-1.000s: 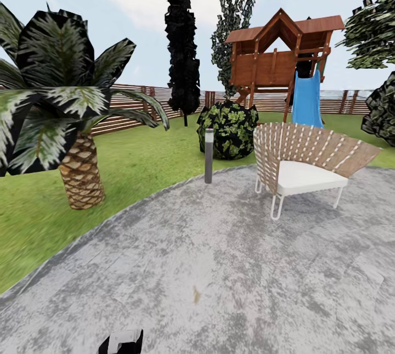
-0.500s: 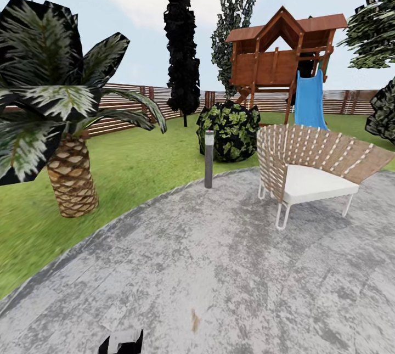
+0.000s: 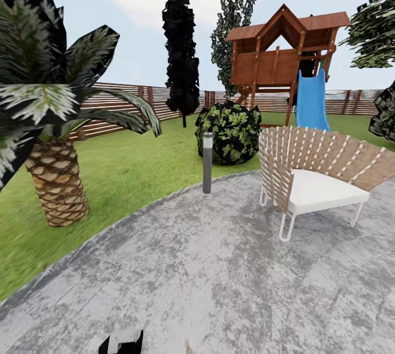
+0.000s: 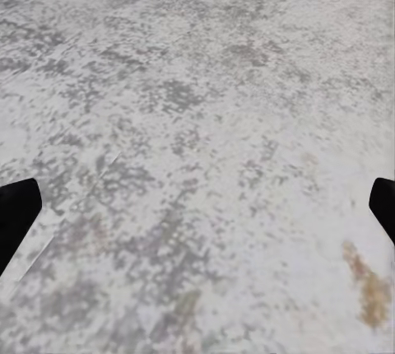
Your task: Pick up the pesticide atomizer in the garden and spray insectifuge to fully cover both potted plants in the garden.
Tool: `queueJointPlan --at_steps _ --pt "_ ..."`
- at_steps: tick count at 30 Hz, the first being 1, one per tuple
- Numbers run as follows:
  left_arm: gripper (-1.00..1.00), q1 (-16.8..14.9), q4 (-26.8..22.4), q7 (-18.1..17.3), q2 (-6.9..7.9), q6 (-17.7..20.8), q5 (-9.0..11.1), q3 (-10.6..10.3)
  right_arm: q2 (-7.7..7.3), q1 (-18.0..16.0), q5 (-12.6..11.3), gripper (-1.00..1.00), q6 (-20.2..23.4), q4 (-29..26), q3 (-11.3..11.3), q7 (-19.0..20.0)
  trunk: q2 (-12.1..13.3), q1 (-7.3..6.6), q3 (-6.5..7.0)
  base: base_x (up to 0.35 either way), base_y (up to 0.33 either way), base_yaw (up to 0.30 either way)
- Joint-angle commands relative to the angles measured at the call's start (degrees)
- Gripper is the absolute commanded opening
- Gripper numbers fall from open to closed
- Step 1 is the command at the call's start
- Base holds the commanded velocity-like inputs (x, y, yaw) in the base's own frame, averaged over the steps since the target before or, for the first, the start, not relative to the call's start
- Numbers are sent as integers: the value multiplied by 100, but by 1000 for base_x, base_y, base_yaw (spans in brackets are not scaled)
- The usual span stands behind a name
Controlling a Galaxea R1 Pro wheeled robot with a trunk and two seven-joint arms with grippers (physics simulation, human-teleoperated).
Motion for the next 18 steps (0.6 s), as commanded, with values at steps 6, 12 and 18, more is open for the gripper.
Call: queueJointPlan --at_steps 6,12,18 --pt "100 -3 3 -5 -2 -17 32 4 0 -1 -7 100 -17 1 -1 -1 -2 2 -5 331 -157 0" --pt "100 -3 3 -5 -2 -17 30 4 0 -1 -7 100 -17 1 -1 -1 -2 2 -5 321 -179 0" --pt "100 -3 3 -4 -2 -17 31 4 2 -1 -8 100 -12 1 4 -1 -2 2 -5 308 -204 0"
